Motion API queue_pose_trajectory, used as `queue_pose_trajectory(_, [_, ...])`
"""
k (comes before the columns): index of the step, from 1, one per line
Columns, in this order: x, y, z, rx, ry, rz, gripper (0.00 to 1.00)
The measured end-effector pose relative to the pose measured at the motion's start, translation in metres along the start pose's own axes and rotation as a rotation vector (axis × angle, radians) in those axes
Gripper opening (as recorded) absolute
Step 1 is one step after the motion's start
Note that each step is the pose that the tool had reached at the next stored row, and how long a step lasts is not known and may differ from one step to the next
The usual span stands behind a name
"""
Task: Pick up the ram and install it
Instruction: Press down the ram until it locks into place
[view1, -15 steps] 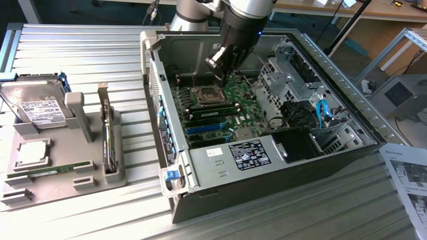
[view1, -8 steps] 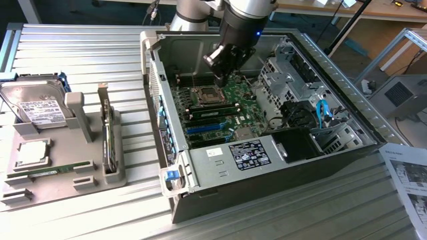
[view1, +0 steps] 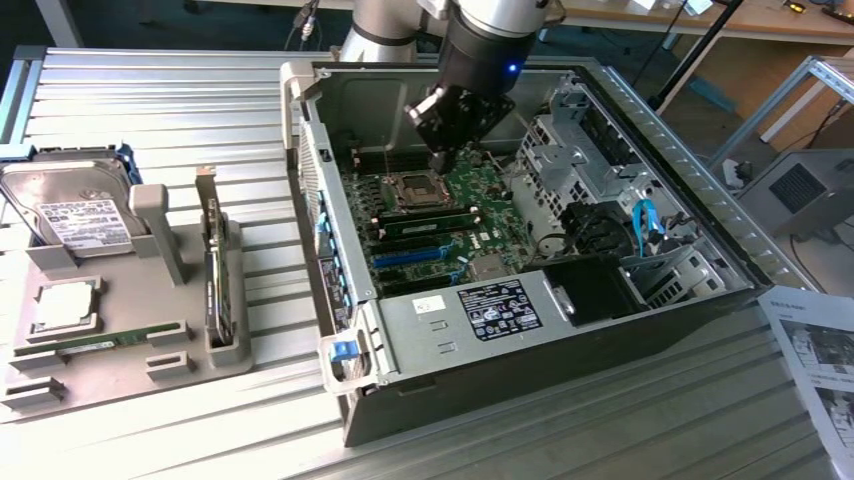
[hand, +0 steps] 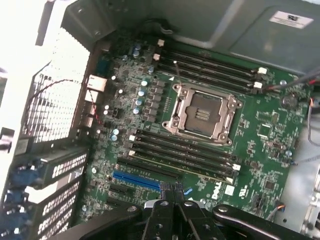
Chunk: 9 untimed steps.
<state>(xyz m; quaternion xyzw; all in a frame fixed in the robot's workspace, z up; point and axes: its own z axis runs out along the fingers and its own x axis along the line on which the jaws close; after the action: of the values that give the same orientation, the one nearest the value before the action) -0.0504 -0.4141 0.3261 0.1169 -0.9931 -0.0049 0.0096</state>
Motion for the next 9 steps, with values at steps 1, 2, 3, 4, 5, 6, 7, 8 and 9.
queue_pose_trajectory(1, [0.0,0.0,0.0,-0.0003,-0.0002,0.017,0.11])
queue_pose_trajectory(2, [0.0,0.0,0.0,-0.0006,-0.0003,0.033,0.11])
queue_pose_trajectory(3, [0.0,0.0,0.0,-0.0009,-0.0005,0.05,0.11])
queue_pose_trajectory(4, [0.0,0.0,0.0,-0.0012,-0.0007,0.067,0.11])
queue_pose_trajectory(5, [0.0,0.0,0.0,-0.0016,-0.001,0.089,0.11])
queue_pose_trajectory(6, [0.0,0.0,0.0,-0.0019,-0.0012,0.105,0.11])
queue_pose_trajectory(7, [0.0,0.0,-0.0001,-0.0021,-0.0013,0.121,0.11])
queue_pose_trajectory(8, [0.0,0.0,0.0,-0.0025,-0.0015,0.138,0.11])
queue_pose_trajectory(9, [0.0,0.0,0.0,-0.0028,-0.0017,0.154,0.11])
